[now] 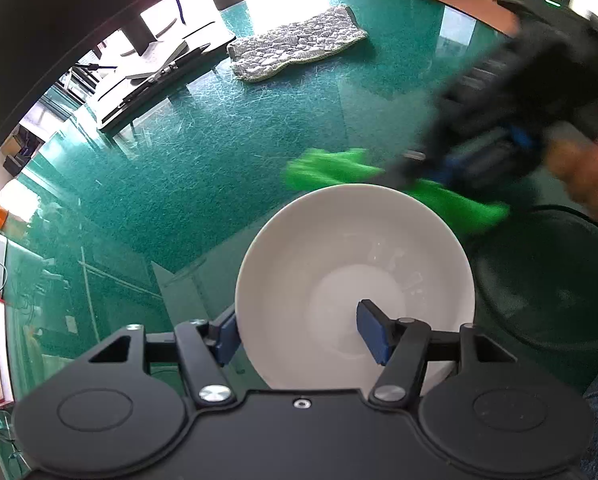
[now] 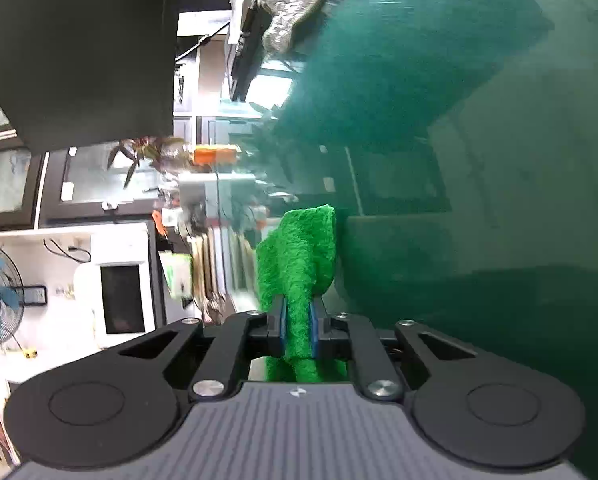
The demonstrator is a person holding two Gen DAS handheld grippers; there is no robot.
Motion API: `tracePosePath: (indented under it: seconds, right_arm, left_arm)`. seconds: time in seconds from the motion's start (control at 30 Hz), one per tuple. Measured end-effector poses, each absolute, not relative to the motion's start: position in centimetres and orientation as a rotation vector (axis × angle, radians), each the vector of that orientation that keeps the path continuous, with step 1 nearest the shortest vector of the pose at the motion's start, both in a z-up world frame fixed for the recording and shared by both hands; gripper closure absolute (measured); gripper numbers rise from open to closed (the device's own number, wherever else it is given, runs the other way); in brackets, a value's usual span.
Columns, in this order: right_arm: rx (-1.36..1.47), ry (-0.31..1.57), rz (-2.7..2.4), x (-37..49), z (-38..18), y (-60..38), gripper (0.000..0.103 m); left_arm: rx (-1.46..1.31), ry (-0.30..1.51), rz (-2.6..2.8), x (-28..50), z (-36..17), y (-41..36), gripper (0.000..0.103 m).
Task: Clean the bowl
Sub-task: 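Rub the cloth back and forth along the bowl rim with the right gripper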
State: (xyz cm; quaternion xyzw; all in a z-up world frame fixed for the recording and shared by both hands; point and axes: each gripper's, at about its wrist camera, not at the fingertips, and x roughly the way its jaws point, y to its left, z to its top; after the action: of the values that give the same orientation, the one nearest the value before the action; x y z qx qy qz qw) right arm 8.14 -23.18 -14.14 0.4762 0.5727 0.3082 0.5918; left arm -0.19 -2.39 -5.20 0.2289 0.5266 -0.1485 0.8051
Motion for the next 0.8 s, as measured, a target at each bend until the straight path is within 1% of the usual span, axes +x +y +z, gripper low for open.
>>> tracePosePath:
  seconds: [0.13,0.3,0.47,0.57,0.67,0.8]
  right_arm:
    - [1.052,1.327,0.734,8.8,-13.8,-21.7,0.09]
    - [1.085,1.329,0.71,6.9,-13.8,-25.0,0.09]
    - [1.085,1.383,0.731,4.1,-13.9,-27.0,0.09]
    - [1.08,1.37,0.708,4.6,-13.9,-26.6,0.091]
    - [1.098,1.335,0.698,6.5,-14.0,-25.3,0.09]
    - [1.094,1.341,0.728,8.6,-14.4,-22.2,0.09]
  left_arm:
    - [0.491,1.129,-0.316,-0.3,-5.1,-2.5,0.043]
    - [0.489,1.124,-0.32,-0.4,-5.1,-2.4,0.043]
    - [0.491,1.125,-0.324,-0.3,-5.0,-2.4,0.043]
    - [0.492,1.126,-0.325,-0.3,-5.0,-2.5,0.043]
    - [0.49,1.126,-0.322,-0.3,-5.0,-2.5,0.042]
    - [0.49,1.127,-0.318,-0.3,-5.0,-2.6,0.042]
